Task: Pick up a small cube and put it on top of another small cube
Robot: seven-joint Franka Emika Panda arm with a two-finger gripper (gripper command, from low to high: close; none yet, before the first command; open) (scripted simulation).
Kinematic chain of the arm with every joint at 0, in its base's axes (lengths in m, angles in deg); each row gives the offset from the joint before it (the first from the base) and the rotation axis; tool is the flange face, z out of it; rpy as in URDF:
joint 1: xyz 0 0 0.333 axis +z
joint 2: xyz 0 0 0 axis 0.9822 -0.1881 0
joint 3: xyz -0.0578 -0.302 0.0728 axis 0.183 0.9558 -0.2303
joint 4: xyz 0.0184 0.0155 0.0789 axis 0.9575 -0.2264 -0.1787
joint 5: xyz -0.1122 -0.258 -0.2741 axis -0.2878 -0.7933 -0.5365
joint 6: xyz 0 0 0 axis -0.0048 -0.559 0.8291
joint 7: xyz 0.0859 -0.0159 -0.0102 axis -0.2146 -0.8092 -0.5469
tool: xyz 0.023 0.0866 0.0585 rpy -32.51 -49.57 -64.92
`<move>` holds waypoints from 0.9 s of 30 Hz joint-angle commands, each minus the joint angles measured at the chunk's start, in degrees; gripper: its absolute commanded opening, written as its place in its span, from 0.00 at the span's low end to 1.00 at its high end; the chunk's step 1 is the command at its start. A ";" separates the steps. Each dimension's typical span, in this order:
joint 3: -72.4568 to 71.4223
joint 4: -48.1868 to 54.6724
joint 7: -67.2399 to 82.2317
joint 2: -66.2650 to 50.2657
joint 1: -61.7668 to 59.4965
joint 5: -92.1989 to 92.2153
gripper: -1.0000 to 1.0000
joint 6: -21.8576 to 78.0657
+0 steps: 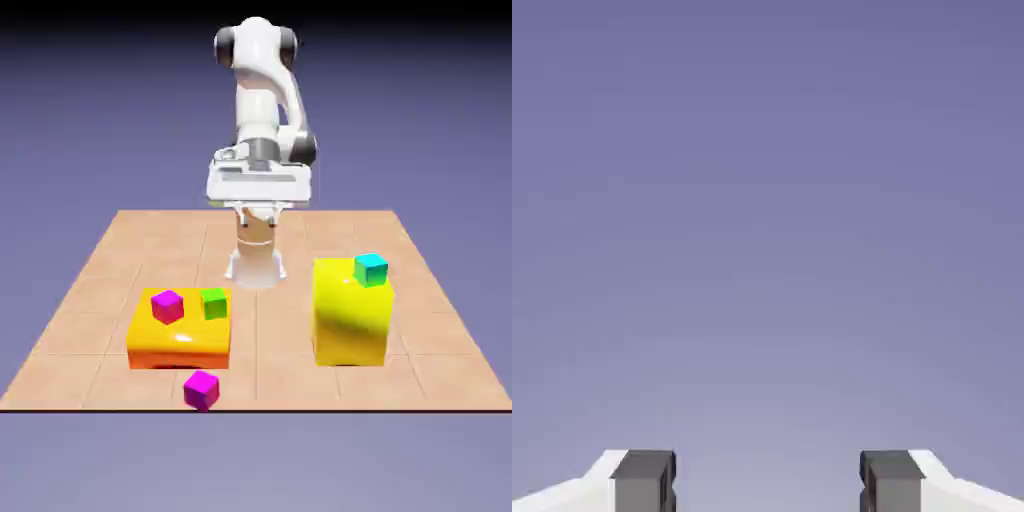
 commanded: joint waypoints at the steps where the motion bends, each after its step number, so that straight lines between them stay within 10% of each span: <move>1: 0.87 1.42 1.44 -2.08 0.76 -0.60 0.50 1.48; 27: 23.56 38.42 38.70 -56.07 20.46 -16.09 0.50 39.91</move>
